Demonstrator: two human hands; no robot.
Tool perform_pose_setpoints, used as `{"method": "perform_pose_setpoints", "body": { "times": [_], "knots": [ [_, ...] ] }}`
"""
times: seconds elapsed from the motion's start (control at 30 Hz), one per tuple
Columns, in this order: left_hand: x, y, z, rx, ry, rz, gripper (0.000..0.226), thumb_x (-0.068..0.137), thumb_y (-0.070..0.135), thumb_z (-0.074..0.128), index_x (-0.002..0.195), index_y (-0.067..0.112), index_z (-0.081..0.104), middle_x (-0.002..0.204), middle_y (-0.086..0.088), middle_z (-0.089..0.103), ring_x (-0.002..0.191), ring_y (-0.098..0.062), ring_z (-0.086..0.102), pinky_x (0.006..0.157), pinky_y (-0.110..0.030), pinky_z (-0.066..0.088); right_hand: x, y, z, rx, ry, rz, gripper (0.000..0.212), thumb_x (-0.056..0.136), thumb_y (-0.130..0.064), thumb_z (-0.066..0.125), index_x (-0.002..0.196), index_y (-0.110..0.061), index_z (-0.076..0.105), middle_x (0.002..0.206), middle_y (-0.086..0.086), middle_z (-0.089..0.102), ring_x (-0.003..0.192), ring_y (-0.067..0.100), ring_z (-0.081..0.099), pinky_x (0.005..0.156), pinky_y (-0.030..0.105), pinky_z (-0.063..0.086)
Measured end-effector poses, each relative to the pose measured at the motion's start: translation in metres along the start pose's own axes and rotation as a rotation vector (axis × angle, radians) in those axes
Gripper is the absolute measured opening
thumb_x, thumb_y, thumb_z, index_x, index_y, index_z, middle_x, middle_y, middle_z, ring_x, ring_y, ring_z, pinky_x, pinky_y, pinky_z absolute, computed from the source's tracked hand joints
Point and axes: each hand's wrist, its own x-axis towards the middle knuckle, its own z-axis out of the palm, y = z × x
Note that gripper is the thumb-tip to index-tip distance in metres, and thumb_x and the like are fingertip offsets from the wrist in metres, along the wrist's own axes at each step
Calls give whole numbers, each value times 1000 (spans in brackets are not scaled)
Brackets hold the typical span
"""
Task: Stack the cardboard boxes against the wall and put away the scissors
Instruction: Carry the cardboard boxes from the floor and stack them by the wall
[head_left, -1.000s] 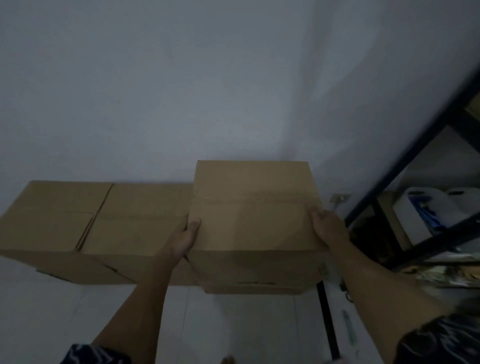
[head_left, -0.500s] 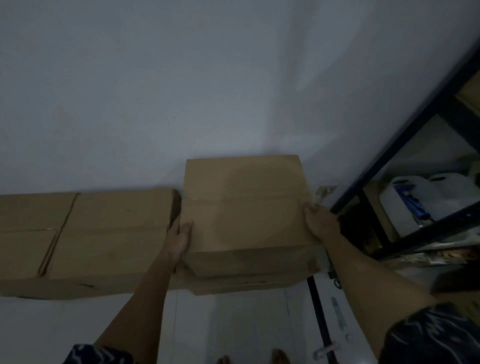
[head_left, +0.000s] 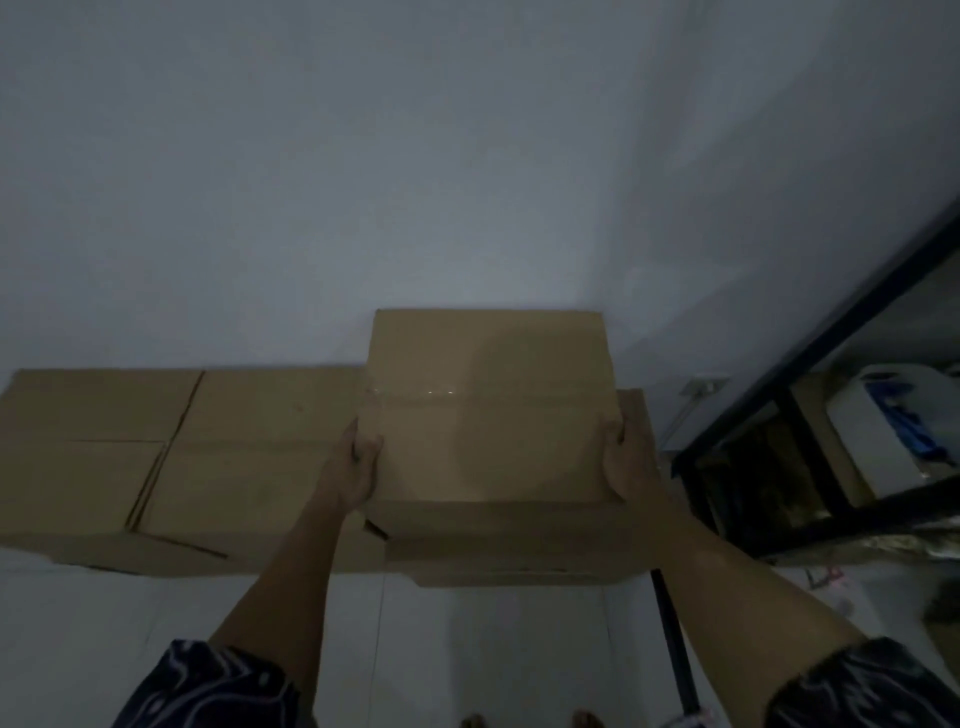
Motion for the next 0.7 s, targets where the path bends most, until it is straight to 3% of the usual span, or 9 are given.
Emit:
{"method": "perform_pose_setpoints", "body": {
  "times": [0.1, 0.17, 0.27, 0.37, 0.47, 0.63, 0.7],
  "knots": [
    [0, 4, 0, 87, -15, -85, 59, 97, 40, 45, 146, 8, 36, 139, -19, 52, 123, -37, 52, 100, -40, 42, 0, 1, -5, -46, -59, 37, 60, 106, -45, 22, 156, -12, 24, 159, 17, 29, 142, 38, 33, 115, 48, 30],
    [-9, 17, 2, 217, 89, -118, 59, 97, 33, 47, 147, 6, 34, 141, -23, 47, 123, -43, 49, 100, -45, 41, -3, 1, -11, -96, -71, 34, 59, 106, -46, 27, 157, -17, 21, 158, 17, 30, 135, 41, 41, 105, 47, 40],
    [-29, 49, 5, 414, 223, 52, 59, 84, 35, 41, 137, 8, 49, 131, -21, 52, 113, -44, 51, 95, -49, 41, -24, -2, -30, -193, -19, 10, 54, 106, -41, 29, 155, -19, 25, 153, 17, 36, 129, 41, 45, 103, 49, 42],
    [-42, 92, 18, 481, -18, 239, 65, 79, 47, 29, 130, 16, 57, 125, -16, 58, 113, -39, 53, 96, -45, 41, -51, 3, -67, -259, 28, 0, 55, 105, -47, 31, 155, -24, 24, 153, 19, 33, 136, 42, 35, 112, 52, 31],
    [-54, 142, 45, 574, -334, 363, 47, 91, 39, 43, 135, 22, 51, 129, -9, 59, 119, -33, 53, 100, -38, 42, -74, 18, -116, -335, 68, 5, 62, 101, -57, 32, 155, -28, 22, 156, 18, 30, 139, 40, 31, 114, 52, 28],
    [-88, 233, 111, 566, -523, 484, 49, 98, 29, 49, 144, 15, 40, 138, -14, 53, 125, -31, 51, 102, -36, 40, -106, 62, -208, -428, 50, 46, 67, 99, -62, 32, 157, -29, 20, 160, 15, 25, 144, 38, 26, 116, 50, 25],
    [-116, 269, 144, 562, -564, 524, 52, 100, 27, 47, 147, 9, 36, 147, -16, 44, 132, -31, 45, 104, -28, 38, -124, 91, -246, -414, 69, 70, 70, 97, -66, 29, 157, -30, 19, 161, 14, 24, 143, 39, 27, 116, 51, 27]
  ]
}}
